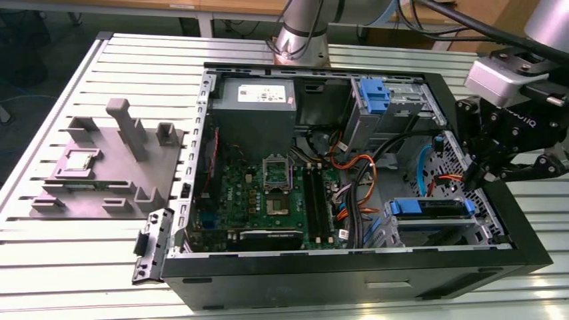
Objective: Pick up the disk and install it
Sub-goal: 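Insert the first disk wire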
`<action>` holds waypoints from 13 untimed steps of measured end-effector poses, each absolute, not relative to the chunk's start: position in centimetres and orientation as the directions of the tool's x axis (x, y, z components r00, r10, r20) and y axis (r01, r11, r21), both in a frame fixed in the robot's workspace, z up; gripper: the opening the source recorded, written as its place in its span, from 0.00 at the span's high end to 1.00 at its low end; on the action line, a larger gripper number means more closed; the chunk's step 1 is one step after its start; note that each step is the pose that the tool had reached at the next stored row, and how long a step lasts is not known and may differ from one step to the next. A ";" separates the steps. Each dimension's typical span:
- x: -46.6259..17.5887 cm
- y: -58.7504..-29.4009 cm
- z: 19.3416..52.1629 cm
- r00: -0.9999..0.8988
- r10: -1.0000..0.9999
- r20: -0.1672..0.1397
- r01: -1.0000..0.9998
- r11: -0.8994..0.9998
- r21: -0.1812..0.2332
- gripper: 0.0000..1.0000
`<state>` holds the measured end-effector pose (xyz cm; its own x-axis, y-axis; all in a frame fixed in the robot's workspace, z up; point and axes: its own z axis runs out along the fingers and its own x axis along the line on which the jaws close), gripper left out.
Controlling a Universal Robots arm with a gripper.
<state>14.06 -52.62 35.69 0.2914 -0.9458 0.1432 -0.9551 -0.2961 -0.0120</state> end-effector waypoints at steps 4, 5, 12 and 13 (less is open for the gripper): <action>14.1 -52.6 35.6 0.221 -0.965 0.143 -0.974 -0.225 -0.012 0.83; 14.1 -52.6 35.6 0.205 -0.968 0.143 -0.978 -0.209 -0.012 0.83; 13.3 -52.6 35.5 0.148 -0.979 0.143 -0.988 -0.152 -0.012 0.83; 13.2 -52.6 35.5 0.138 -0.980 0.143 -0.990 -0.142 -0.012 0.83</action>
